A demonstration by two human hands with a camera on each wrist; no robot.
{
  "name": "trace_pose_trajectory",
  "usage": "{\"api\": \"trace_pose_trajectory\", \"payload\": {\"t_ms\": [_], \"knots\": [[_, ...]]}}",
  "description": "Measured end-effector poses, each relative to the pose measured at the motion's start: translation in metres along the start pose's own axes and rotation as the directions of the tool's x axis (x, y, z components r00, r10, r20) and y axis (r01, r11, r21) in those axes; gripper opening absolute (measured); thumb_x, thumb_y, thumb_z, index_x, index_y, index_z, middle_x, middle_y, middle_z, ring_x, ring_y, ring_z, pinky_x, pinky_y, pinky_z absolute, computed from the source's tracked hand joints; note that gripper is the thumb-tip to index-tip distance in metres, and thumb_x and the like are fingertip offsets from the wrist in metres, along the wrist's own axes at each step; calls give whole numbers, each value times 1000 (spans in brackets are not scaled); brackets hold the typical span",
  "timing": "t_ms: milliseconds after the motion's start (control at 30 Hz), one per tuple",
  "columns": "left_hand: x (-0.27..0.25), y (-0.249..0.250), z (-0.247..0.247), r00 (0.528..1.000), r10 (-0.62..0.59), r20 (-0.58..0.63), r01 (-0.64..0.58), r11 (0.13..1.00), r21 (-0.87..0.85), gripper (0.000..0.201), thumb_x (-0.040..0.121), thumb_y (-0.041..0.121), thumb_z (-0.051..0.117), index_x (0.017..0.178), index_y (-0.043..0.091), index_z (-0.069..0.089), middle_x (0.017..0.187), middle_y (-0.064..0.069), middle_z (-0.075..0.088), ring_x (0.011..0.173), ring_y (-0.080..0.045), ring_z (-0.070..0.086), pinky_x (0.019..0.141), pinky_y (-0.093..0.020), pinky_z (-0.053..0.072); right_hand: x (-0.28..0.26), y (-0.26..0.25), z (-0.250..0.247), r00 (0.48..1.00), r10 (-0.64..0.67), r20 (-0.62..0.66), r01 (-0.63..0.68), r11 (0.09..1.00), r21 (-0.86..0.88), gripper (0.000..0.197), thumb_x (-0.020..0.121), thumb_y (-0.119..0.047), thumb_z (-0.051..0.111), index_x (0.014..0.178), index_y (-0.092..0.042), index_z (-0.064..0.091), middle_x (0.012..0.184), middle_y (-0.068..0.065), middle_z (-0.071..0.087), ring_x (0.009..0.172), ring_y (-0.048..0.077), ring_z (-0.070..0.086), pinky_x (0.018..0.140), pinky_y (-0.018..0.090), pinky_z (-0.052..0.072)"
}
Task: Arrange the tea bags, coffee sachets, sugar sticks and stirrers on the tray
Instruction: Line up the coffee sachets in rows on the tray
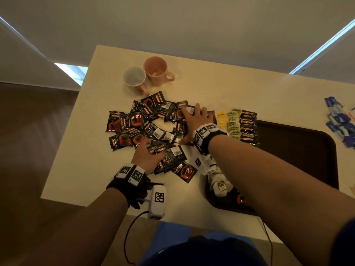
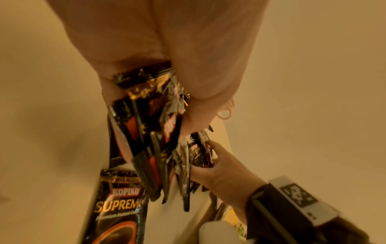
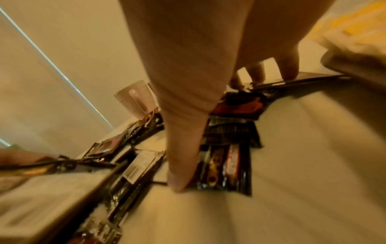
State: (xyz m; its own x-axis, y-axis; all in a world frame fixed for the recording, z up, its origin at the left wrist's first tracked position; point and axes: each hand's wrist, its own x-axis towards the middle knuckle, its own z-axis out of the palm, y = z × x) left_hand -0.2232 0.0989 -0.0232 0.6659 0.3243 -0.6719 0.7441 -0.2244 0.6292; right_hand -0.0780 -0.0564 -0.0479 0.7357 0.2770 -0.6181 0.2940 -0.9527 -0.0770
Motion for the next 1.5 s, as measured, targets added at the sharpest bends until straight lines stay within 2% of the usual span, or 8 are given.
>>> {"api": "trace_pose_trajectory", "payload": {"t_ms": [233,633,733,867,1033,1133,1300,1500], "knots": [[1,1,-3,999,0,-37,-4,994,-111,64,84,14,77,139,20,45,119,-4,60,91,-14,64,82,-36,58,-7,-6,0,992,-23,-128,40,990,136,51,93,-21,57,141,-31,42,138,12,38,124,39,38,101,51,40],[-16,16,-5,996,66,-67,-79,974,-212,58,67,25,85,101,60,55,130,-1,55,116,-27,61,94,-52,55,-50,13,-29,914,-20,-405,207,882,423,49,93,-1,46,138,-20,47,107,17,64,97,36,59,80,41,49],[-23,24,-7,995,86,-53,-96,968,-231,60,57,36,85,100,67,56,131,1,54,115,-27,61,92,-51,56,-72,18,-45,838,19,-545,332,775,538,43,94,-1,49,134,-18,53,103,10,69,83,24,60,76,35,50],[-32,35,-7,990,114,-82,-131,962,-240,63,79,16,80,133,35,53,130,2,54,112,-22,61,92,-48,57,-102,26,-66,829,101,-550,396,588,705,39,94,-5,54,130,-20,56,112,-2,65,95,12,60,88,28,50],[-42,49,1,997,77,-32,-83,955,-285,80,59,44,85,132,42,51,136,-4,56,114,-29,63,89,-51,58,-133,29,-57,962,134,-237,256,-143,956,33,92,2,61,110,-27,59,114,8,67,102,27,69,87,44,58],[-47,58,7,997,52,66,-21,917,-398,64,86,19,76,142,28,46,124,-9,64,101,-28,69,85,-48,59,-136,30,-37,970,182,-158,190,-169,967,32,92,-3,62,122,-13,57,115,12,68,100,27,71,90,47,57],[-47,63,18,990,82,117,-17,882,-470,60,88,13,72,141,27,47,124,-12,66,97,-30,72,88,-55,57,-138,35,-22,948,264,-178,206,-81,975,17,92,-13,66,107,-19,63,110,10,71,100,26,70,92,48,56],[-51,75,35,985,94,144,15,787,-617,44,93,8,58,135,20,53,114,-19,70,97,-35,72,86,-52,58,-141,35,-14,946,294,-135,220,-281,934,19,92,-7,64,106,-19,61,112,15,70,103,30,70,94,52,54]]}}
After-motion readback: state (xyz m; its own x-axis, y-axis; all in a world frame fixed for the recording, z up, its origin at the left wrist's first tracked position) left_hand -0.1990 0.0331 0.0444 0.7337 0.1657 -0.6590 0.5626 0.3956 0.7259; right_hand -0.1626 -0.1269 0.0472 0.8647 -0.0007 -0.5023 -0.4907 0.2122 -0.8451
